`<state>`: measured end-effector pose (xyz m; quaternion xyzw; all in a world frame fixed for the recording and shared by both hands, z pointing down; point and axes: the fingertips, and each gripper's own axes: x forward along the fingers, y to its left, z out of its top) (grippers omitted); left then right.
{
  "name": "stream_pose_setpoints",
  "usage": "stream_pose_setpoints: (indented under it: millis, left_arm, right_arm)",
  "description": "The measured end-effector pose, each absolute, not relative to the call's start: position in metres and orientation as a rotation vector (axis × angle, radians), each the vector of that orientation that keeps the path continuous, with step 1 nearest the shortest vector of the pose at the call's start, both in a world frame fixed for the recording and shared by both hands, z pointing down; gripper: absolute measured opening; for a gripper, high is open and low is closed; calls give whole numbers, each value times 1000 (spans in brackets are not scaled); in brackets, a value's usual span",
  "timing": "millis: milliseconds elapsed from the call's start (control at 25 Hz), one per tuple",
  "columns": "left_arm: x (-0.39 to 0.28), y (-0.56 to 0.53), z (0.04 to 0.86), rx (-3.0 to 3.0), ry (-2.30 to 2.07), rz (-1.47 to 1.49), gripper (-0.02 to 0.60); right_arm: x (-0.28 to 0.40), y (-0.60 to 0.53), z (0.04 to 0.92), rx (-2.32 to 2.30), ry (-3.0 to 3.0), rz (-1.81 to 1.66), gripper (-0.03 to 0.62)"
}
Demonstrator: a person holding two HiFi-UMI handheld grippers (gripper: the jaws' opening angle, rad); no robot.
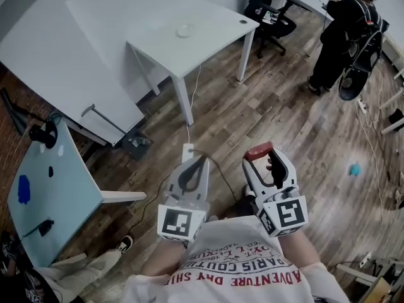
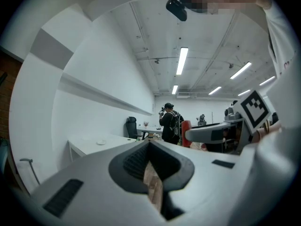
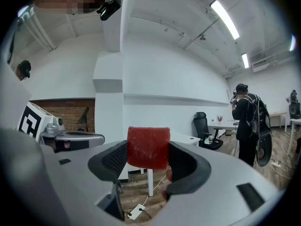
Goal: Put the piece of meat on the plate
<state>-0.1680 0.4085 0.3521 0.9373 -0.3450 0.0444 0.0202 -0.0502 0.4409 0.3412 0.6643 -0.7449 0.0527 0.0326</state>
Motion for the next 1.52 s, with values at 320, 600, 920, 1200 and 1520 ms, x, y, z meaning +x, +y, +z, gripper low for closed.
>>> stream_pose_setpoints:
  millis: [320, 600, 920, 1200, 1520]
  left_arm:
    - [-124, 357, 358, 2909, -1183, 145, 6]
    - [-50, 288, 334, 2863, -1313, 101, 6]
    - [39, 230, 329, 2802, -1341, 40, 6]
    - [68, 185, 342, 2739, -1287, 50, 6]
    - [74, 103, 338, 2739, -1247, 10, 6]
  right_arm:
    - [-12, 379, 350, 1934, -2399, 109, 276]
    - [70, 299, 330, 1850, -2490, 87, 276]
    - [163, 231, 330, 1792, -2519, 102, 276]
    - [185, 185, 342, 1757, -2529, 168, 276]
    - [190, 116, 344, 1776, -2505, 170, 276]
